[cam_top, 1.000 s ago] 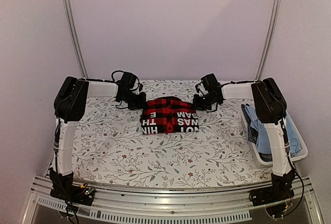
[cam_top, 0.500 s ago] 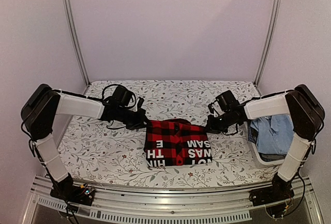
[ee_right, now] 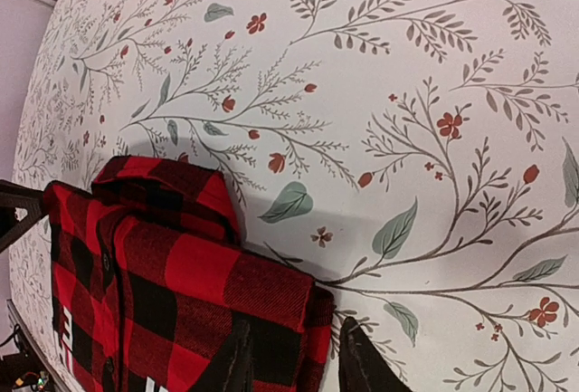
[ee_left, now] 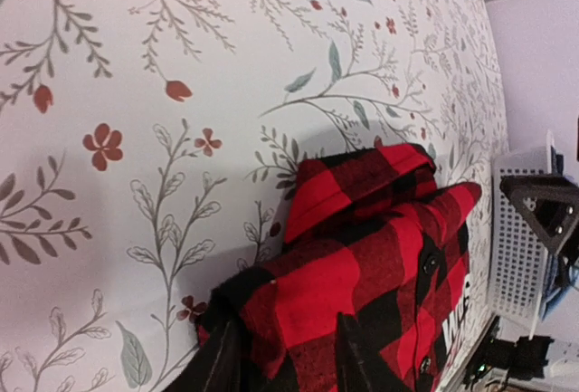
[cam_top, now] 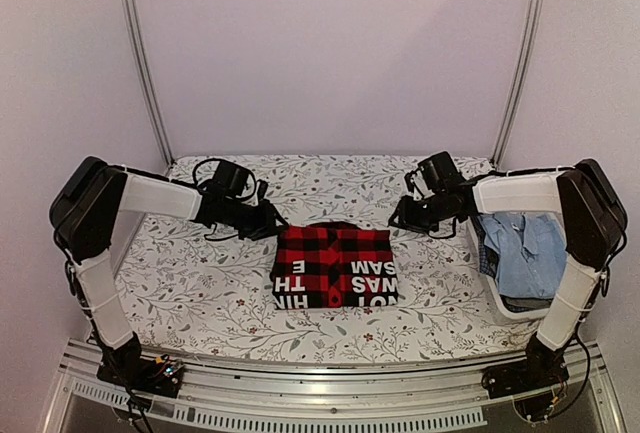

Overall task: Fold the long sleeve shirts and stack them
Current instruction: Smooth out the square-folded shirt at the center of the board.

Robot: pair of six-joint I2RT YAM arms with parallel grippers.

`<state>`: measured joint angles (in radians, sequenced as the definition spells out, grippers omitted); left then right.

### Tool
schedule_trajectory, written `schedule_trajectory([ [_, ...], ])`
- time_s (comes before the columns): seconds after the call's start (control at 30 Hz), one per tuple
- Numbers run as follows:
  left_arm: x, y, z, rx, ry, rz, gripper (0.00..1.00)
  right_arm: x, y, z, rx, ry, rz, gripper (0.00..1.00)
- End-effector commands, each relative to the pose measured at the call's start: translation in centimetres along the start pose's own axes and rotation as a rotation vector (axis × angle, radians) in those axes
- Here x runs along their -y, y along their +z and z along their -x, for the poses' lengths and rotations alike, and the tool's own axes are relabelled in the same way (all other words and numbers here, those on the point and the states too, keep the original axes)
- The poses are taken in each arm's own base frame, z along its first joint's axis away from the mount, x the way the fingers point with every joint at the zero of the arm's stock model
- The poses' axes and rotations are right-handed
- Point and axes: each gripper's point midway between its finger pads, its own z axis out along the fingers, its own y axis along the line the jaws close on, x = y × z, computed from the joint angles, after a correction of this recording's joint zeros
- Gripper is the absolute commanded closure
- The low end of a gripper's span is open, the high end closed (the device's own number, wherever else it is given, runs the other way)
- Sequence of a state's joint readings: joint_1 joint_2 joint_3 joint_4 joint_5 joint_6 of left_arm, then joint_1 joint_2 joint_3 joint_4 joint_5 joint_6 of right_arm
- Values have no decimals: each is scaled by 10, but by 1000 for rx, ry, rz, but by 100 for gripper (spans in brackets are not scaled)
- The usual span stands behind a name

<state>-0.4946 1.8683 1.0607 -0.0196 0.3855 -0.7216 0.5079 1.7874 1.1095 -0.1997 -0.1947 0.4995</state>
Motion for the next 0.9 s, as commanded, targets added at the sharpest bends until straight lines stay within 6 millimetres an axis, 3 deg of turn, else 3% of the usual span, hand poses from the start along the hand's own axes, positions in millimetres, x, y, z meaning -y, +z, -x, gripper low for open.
schedule_trajectory([
  [0.0,-1,-8,22,36,33,36,56,2,-4,16,23,-25,-42,62],
  [0.07,-1,-17,27,56,43,54,47,-2,-12,18,37,-37,-43,59],
  [0.17,-1,-31,29,75,57,74,41,-9,-23,17,44,-64,-59,56],
  [0.43,20,-63,6,92,92,62,39,-50,-36,-9,35,-141,-26,57],
  [0.67,58,-61,-30,40,147,20,41,-82,-15,-35,-27,-178,41,69],
  [0.87,71,-49,-50,2,159,5,41,-79,11,-39,-62,-169,32,71],
])
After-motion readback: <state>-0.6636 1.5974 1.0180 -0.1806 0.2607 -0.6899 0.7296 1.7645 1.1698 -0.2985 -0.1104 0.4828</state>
